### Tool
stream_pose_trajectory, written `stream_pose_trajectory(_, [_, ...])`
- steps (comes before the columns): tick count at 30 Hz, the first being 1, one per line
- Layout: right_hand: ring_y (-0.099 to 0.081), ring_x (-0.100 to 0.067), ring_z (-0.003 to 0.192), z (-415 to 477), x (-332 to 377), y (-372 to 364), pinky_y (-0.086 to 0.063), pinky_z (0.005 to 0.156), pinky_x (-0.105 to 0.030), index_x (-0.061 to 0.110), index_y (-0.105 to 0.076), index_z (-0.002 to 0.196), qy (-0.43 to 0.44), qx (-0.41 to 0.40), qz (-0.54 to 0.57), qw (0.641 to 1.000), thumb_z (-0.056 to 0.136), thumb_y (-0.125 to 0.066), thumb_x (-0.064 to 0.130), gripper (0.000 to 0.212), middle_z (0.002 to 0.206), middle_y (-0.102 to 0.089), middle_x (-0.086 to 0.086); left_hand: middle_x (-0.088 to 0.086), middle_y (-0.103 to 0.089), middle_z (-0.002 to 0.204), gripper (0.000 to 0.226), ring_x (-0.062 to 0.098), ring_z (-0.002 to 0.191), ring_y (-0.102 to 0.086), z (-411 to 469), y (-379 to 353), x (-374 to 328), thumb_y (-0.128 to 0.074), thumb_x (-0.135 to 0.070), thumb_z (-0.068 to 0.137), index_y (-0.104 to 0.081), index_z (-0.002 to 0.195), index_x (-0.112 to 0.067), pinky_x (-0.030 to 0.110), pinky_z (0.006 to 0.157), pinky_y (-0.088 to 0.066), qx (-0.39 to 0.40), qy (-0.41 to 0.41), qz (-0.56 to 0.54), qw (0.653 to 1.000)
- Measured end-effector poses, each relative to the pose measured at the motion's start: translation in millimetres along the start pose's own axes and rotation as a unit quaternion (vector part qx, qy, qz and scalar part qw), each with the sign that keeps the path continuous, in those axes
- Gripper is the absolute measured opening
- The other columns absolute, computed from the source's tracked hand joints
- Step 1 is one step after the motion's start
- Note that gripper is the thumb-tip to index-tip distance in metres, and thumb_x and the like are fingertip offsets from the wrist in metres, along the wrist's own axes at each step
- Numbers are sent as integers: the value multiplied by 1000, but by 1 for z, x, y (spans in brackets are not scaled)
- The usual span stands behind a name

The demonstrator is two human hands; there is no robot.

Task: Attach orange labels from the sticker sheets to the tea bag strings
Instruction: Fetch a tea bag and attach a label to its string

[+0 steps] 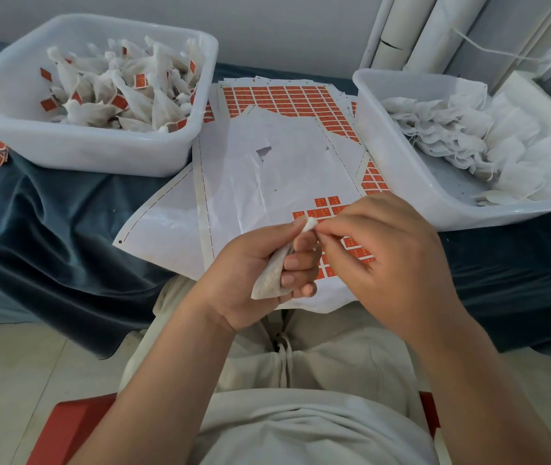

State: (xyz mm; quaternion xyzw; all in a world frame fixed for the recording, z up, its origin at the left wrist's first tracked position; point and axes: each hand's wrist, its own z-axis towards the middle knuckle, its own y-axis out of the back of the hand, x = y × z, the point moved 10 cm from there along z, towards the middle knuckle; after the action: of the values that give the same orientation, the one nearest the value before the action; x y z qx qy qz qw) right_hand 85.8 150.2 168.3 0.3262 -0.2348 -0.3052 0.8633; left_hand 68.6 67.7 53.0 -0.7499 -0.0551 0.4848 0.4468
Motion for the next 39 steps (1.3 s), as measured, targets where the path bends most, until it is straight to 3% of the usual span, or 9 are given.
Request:
stream_pose_trajectory(11, [-63, -13, 93, -4, -22, -20, -49, 86, -34, 19, -79, 100, -137, 119, 55, 982, 98, -70, 17, 10, 94, -71, 10, -4, -42, 65, 38, 13, 57, -40, 0, 8, -7, -47, -39, 103, -58, 73, -20, 28, 68, -45, -13, -22, 129, 991])
stream_pose_trajectory(16, [-66, 0, 88, -12, -36, -24, -49, 74, -12, 34, -71, 91, -238, 118, 155, 951, 96, -68, 23, 13, 88, -71, 18, -5, -52, 70, 33, 10, 60, -48, -2, 15, -23, -60, -39, 101, -67, 74, -21, 21, 64, -48, -78, -107, 183, 974])
stream_pose_trajectory(20, [-74, -5, 90, -23, -47, -34, -60, 78, -22, 33, -76, 100, -304, 141, 251, 908, 99, -69, 22, 13, 94, -77, 18, 1, -68, 79, 26, 14, 68, -59, -3, 18, -27, -70, -42, 91, -67, 90, -15, 29, 71, -49, -111, -143, 249, 952])
stream_pose_trajectory(24, [-74, -3, 83, -25, -46, -41, -54, 74, -12, 33, -74, 98, -310, 148, 268, 900, 99, -68, 21, 14, 82, -77, 15, 3, -74, 84, 31, 16, 74, -67, -5, 20, -29, -72, -35, 97, -60, 121, -19, 26, 70, -55, -123, -160, 296, 934])
stream_pose_trajectory(29, [-75, -5, 90, -28, -52, -46, -60, 79, -23, 33, -78, 98, -330, 165, 289, 883, 98, -69, 27, 10, 89, -79, 15, -1, -77, 86, 12, 13, 74, -72, -13, 17, -46, -70, -30, 101, -73, 107, -20, 22, 70, -56, -152, -212, 385, 885])
stream_pose_trajectory(32, [-76, -11, 90, -28, -54, -44, -63, 84, -37, 33, -79, 90, -339, 159, 294, 880, 88, -68, 36, 12, 93, -79, 11, -3, -76, 82, 21, 9, 68, -73, -18, 24, -50, -60, -32, 106, -71, 96, -18, 18, 61, -54, -230, -224, 409, 854])
stream_pose_trajectory(35, [-75, -9, 83, -33, -62, -50, -61, 79, -30, 31, -80, 84, -367, 163, 343, 849, 82, -70, 35, 11, 86, -78, 7, -3, -70, 76, 36, 7, 64, -68, -20, 38, -46, -48, -38, 111, -69, 89, -18, 17, 63, -53, -277, -181, 343, 879])
stream_pose_trajectory(37, [-68, -6, 75, -38, -67, -58, -54, 72, -22, 26, -81, 83, -398, 162, 409, 805, 78, -73, 35, 13, 78, -73, 8, -1, -61, 73, 39, 9, 63, -59, -14, 36, -37, -47, -41, 111, -68, 85, -22, 22, 67, -52, -226, -151, 236, 933])
stream_pose_trajectory(39, [-63, -9, 75, -43, -68, -69, -51, 69, -23, 21, -80, 82, -436, 145, 506, 730, 76, -75, 33, 14, 77, -68, 3, -3, -54, 71, 35, 8, 61, -52, -9, 26, -31, -52, -39, 108, -67, 82, -23, 24, 68, -53, -151, -132, 137, 970])
